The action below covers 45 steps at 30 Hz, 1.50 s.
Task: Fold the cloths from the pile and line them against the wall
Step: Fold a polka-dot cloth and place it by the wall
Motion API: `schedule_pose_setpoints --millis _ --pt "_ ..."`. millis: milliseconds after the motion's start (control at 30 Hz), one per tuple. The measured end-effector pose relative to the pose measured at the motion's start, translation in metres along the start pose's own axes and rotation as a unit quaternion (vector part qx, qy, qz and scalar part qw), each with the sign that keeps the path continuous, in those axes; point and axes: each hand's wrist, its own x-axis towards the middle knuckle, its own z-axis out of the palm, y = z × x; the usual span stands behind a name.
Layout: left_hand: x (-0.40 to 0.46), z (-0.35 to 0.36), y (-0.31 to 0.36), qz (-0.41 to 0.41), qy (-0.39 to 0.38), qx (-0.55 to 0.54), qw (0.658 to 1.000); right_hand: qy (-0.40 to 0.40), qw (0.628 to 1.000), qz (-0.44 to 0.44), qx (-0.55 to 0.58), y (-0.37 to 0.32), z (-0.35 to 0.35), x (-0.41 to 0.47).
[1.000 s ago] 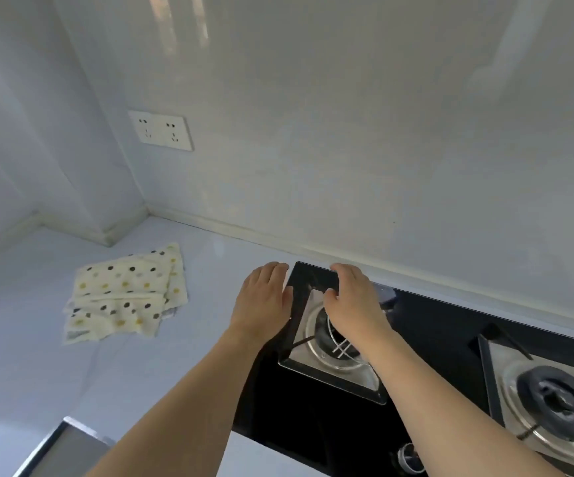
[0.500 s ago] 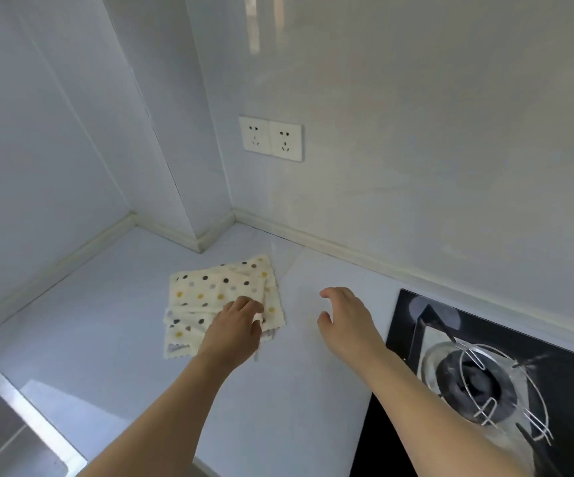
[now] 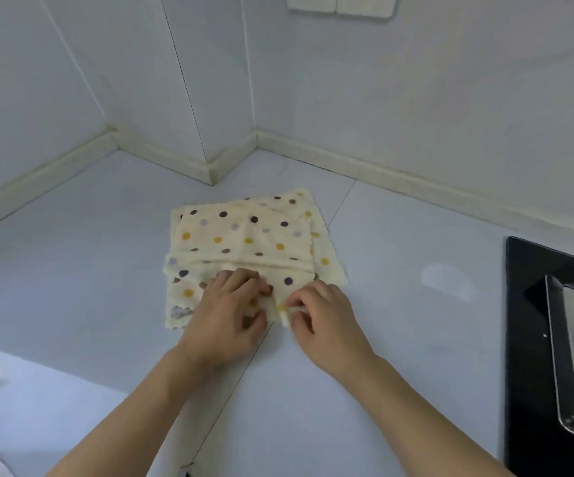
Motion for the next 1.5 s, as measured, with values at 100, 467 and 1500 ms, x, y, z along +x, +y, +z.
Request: schedule_pose_setpoints --millis 100,467,1500 --pt "-0.002 0.001 -0.007 0.019 -0.004 0.003 1.000 0.071 0.997 -0.022 0.000 0.008 0.012 -0.004" --pt "-0.004 0.007 -0.011 0.068 0.035 -0.056 0.996 0.065 0.997 -0.024 -0.033 0.003 0.012 -0.019" --pt "-0.058 -0.153 0.125 0.067 0.106 -0.062 0.990 0.475 0.871 -0.112 -0.048 -0.105 -0.139 -0.107"
